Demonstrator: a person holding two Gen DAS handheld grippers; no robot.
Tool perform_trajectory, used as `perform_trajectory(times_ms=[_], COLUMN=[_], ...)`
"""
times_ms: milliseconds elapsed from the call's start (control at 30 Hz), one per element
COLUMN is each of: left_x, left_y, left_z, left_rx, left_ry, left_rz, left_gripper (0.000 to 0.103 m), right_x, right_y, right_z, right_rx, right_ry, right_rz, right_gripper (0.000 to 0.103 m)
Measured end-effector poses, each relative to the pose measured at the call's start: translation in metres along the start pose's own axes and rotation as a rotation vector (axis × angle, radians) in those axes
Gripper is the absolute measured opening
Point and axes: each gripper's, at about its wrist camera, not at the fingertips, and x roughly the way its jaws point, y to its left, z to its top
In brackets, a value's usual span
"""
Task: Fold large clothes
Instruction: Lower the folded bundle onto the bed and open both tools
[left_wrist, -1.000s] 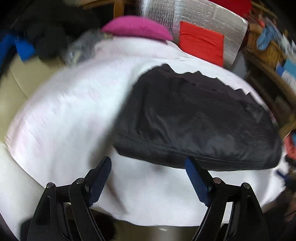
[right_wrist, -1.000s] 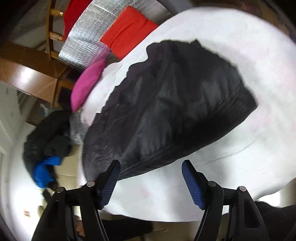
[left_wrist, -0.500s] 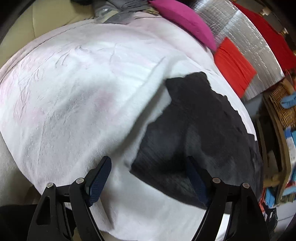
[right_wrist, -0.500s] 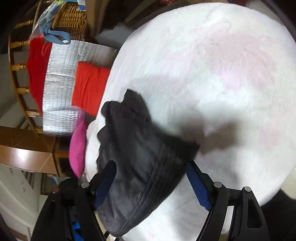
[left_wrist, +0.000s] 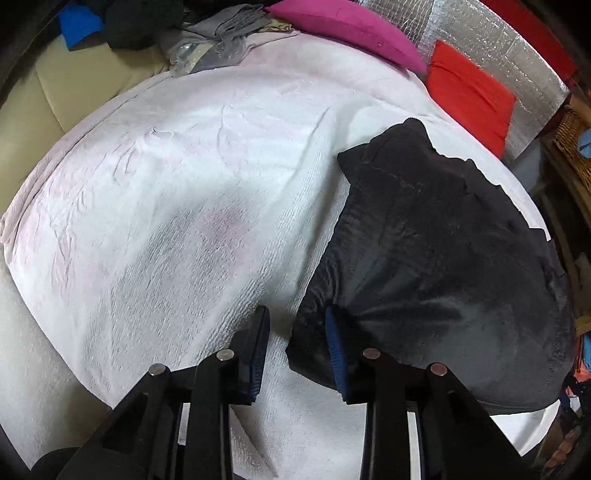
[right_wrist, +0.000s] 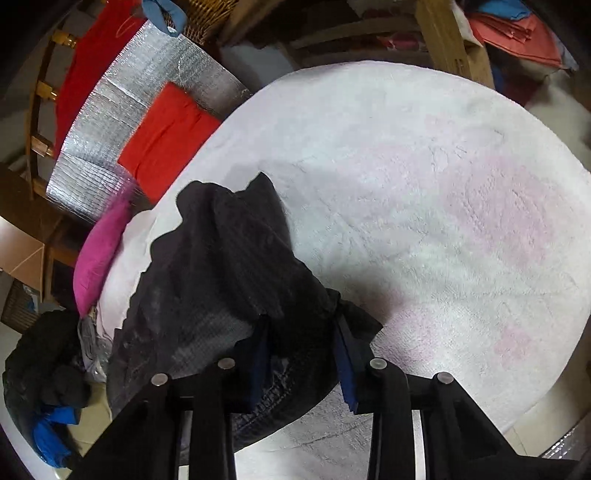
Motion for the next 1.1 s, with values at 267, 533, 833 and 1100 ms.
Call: perform_trajectory(times_ms=[267,533,833,1100], left_x=[-0.064,-0.157,-0.242,-0.3], left_y=[-0.01,-0.037,-0.045,-0.061], left_z=[-0.008,-0.032,-0.055,-0.085], left_rx=[0.034,0.135,0.214,0.264], left_ry=[-0.116,-0.385,-0.539,-0.639], left_rz=[0.07,0.16,0.159,0.133], left_gripper=[0.056,0.085,0.091,0.097], right_x=[-0.053,-0.128,-0.179,-0.22], right_y=[0.022,0.09,0.158,0.186], right_z=[-0.006,-0.041,-0.106,-0.157], right_rx=[-0.065,-0.344,-0.6,-0.73], right_ry=[-0.109,-0.238,-0.272,-0.3], right_rz=[0.021,-0.025,-0.017,-0.012], right_gripper=[0.075,0.075,0.075,0.075])
